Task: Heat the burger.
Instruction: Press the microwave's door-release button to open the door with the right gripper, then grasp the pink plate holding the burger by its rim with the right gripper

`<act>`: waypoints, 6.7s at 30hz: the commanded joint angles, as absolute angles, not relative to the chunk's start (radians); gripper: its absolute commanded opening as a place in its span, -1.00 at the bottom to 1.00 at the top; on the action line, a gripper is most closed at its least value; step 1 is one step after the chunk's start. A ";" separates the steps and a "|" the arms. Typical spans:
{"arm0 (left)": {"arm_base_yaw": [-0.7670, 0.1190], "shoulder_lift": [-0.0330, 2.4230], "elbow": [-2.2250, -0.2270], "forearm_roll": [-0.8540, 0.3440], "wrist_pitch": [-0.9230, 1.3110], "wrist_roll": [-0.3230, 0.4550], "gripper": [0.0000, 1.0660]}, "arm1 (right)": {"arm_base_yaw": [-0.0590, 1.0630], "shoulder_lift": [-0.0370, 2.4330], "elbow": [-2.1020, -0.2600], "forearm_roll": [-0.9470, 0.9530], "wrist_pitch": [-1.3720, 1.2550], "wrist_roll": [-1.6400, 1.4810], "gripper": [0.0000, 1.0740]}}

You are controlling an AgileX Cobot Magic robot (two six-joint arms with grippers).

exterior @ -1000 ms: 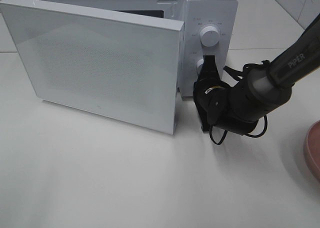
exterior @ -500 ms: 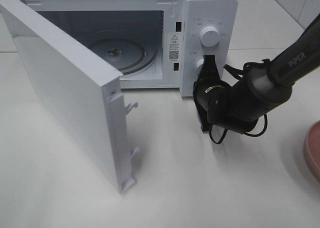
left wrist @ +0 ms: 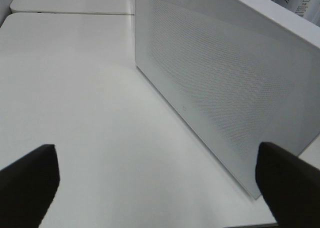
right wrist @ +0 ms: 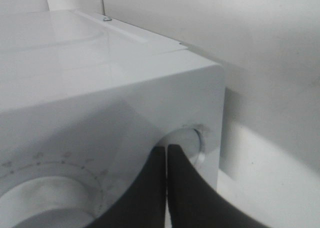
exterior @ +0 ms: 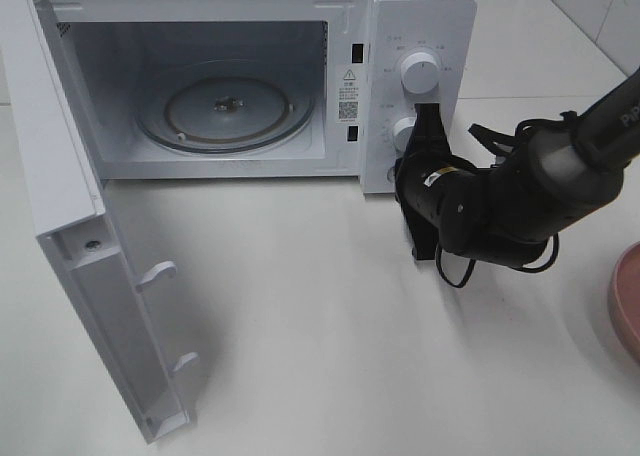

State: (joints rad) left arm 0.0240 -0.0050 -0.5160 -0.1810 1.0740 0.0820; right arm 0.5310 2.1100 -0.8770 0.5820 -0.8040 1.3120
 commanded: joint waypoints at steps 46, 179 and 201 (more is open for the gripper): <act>0.020 -0.022 -0.514 -0.181 1.065 0.079 0.88 | 0.518 1.554 -0.577 0.245 -0.017 0.502 -0.97; 0.020 -0.022 -0.514 -0.181 1.065 0.079 0.88 | 0.067 1.655 -0.578 -0.277 0.332 0.179 -0.96; 0.020 -0.022 -0.514 -0.181 1.065 0.079 0.88 | 0.105 1.653 -0.603 -0.398 0.411 0.335 -1.00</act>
State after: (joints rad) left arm 0.0240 -0.0050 -0.5160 -0.1810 1.0740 0.0820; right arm 0.1040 1.6510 -0.6000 -0.3850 0.3910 0.3170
